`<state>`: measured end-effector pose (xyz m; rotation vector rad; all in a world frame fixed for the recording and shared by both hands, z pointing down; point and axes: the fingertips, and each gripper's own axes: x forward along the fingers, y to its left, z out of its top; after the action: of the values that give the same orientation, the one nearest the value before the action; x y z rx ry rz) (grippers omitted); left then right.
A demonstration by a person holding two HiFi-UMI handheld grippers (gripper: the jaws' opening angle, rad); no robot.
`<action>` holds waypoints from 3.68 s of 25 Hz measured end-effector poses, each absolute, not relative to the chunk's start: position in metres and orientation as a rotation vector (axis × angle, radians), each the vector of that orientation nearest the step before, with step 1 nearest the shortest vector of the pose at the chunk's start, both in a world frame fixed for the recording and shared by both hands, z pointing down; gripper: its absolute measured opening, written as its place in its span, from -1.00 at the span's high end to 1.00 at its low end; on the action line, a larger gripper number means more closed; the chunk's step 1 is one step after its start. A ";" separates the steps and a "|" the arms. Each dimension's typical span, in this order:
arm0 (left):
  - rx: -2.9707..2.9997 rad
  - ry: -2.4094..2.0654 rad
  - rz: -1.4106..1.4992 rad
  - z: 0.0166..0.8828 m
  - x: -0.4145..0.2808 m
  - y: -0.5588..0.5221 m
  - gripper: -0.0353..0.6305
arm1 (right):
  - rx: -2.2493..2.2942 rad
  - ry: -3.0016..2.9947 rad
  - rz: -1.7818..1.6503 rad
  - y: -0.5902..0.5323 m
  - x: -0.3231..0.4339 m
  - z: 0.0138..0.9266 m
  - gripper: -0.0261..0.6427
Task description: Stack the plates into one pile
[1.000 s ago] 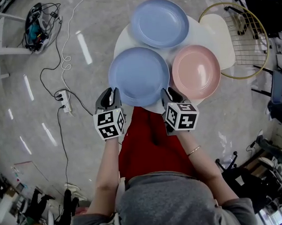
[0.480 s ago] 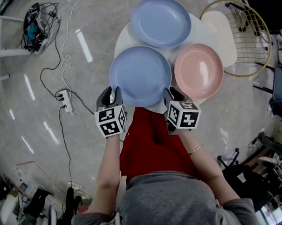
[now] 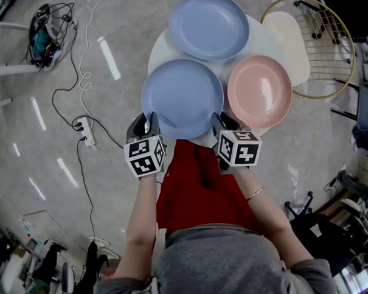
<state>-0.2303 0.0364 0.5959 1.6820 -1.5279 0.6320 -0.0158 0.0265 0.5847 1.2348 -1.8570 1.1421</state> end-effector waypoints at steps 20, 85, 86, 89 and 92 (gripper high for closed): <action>1.686 -1.612 0.584 0.563 -0.240 0.046 0.60 | 1.214 -1.950 1.041 0.027 -0.027 0.557 0.63; 1.811 -1.593 0.608 0.556 -0.153 -0.209 0.61 | 1.346 -1.928 0.891 -0.205 0.059 0.549 0.63; 1.808 -1.592 0.614 0.558 -0.152 -0.209 0.61 | 1.344 -1.924 0.890 -0.206 0.059 0.551 0.62; 1.794 -1.594 0.630 0.563 -0.154 -0.209 0.60 | 1.343 -1.919 0.891 -0.207 0.058 0.555 0.62; 1.783 -1.590 0.649 0.567 -0.155 -0.211 0.60 | 1.343 -1.912 0.888 -0.211 0.057 0.557 0.63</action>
<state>-0.1550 -0.2107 0.5665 1.7829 -1.5904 0.6485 0.0570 -0.2108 0.5566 1.3433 -1.9121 0.8878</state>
